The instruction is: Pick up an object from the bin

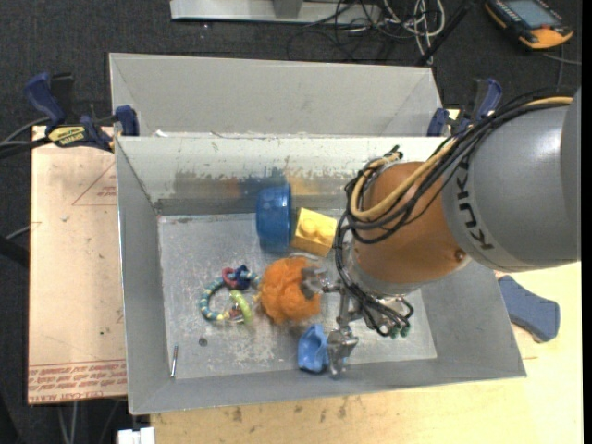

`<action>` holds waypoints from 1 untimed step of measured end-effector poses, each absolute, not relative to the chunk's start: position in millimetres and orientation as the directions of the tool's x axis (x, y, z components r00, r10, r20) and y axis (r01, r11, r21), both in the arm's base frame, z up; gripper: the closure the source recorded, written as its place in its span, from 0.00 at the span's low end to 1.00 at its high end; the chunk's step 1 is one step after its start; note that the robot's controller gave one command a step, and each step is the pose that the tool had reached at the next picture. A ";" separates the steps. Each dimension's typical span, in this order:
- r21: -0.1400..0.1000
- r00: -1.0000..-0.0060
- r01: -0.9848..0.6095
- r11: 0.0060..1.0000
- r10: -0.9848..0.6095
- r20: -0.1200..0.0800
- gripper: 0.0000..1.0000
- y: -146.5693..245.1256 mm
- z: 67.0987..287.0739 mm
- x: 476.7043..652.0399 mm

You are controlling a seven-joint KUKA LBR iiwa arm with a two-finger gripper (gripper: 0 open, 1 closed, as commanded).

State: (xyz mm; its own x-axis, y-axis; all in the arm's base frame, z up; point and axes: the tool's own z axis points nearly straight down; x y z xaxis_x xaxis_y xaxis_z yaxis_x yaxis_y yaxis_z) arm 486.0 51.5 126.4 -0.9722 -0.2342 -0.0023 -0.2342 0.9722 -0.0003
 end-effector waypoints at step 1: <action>0.002 -0.989 -0.148 0.989 -0.148 -0.006 0.00 85.1 84.9 549.3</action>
Offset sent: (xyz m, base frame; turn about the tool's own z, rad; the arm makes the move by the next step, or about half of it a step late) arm -0.0075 0.0070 -0.0564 -0.1019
